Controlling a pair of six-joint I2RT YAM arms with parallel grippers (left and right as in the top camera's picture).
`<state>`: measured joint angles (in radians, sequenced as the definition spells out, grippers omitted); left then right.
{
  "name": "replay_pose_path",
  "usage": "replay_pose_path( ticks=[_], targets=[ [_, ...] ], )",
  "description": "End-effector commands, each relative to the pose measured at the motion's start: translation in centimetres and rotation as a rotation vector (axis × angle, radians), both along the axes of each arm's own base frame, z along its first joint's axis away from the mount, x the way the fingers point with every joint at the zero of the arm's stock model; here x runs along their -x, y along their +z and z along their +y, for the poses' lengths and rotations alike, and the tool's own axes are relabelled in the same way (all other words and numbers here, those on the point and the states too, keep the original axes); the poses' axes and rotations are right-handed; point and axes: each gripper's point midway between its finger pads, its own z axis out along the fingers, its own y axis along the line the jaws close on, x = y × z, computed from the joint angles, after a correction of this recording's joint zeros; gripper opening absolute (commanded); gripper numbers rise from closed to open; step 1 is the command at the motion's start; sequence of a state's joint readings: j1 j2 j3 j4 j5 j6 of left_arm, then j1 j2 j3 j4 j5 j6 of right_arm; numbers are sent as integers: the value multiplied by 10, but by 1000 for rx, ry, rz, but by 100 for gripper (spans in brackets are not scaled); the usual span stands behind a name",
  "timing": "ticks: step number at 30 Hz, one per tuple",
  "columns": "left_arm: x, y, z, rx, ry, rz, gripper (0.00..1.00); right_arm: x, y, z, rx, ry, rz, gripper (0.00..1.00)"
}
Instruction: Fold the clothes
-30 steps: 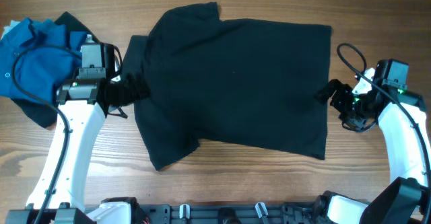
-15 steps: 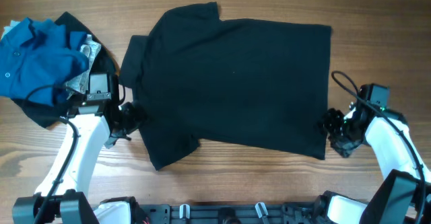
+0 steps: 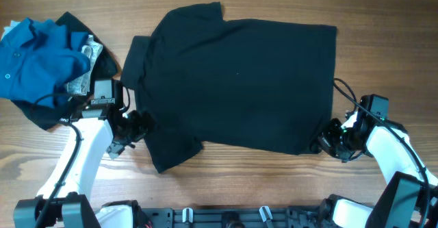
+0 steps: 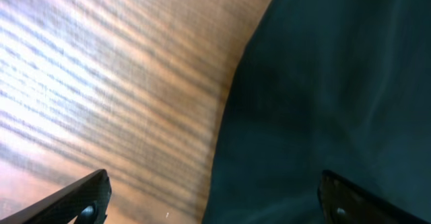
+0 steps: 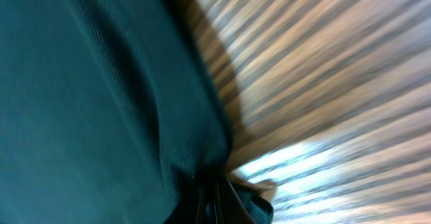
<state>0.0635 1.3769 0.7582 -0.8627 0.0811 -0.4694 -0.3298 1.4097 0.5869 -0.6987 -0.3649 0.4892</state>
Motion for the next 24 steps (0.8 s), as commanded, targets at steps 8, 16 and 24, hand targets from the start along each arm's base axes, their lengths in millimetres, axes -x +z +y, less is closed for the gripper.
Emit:
replay_pose_path(
  ticks=[8, 16, 24],
  targets=[
    [45, -14, -37, 62, -97, 152, 99, -31, 37, 4, -41, 99, -99, 4],
    [65, -30, -64, 206, 23, 208, 82, -30, 37, 4, -43, 99, -95, 4],
    [85, -42, -78, 298, 63, 279, 4, -27, 36, 5, -45, 109, -88, 4]
  ],
)
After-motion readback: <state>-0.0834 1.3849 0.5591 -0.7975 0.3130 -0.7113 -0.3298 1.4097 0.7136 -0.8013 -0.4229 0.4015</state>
